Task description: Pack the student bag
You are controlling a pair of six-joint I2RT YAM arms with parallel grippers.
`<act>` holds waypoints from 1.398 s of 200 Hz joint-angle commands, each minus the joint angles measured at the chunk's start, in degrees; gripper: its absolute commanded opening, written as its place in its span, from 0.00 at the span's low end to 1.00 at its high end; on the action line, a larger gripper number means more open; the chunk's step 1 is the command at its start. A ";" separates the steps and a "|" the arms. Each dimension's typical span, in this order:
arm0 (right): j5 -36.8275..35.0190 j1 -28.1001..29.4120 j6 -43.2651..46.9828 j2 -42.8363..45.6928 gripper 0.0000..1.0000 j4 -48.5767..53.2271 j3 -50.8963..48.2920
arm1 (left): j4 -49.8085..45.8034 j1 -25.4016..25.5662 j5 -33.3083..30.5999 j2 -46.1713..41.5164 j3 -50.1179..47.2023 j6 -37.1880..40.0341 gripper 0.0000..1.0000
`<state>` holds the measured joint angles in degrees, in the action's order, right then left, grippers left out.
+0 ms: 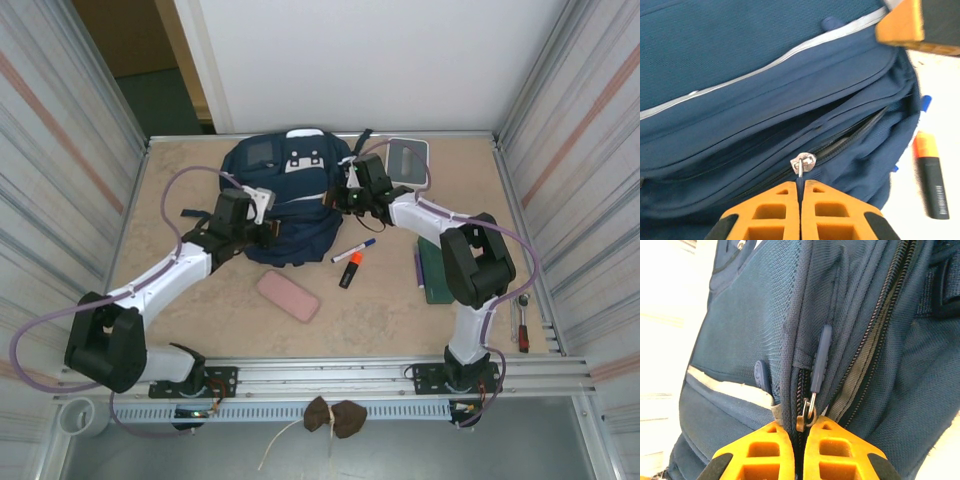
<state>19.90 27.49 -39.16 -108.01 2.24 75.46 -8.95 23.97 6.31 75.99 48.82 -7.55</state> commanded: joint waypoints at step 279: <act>-4.46 2.47 5.17 -6.17 0.69 9.59 11.59 | 8.40 4.94 7.73 5.24 4.56 -3.37 0.00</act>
<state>19.05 27.70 -32.97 -111.98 11.68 86.35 -2.96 28.53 13.39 82.67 53.84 -11.86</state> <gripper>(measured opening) 0.695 0.074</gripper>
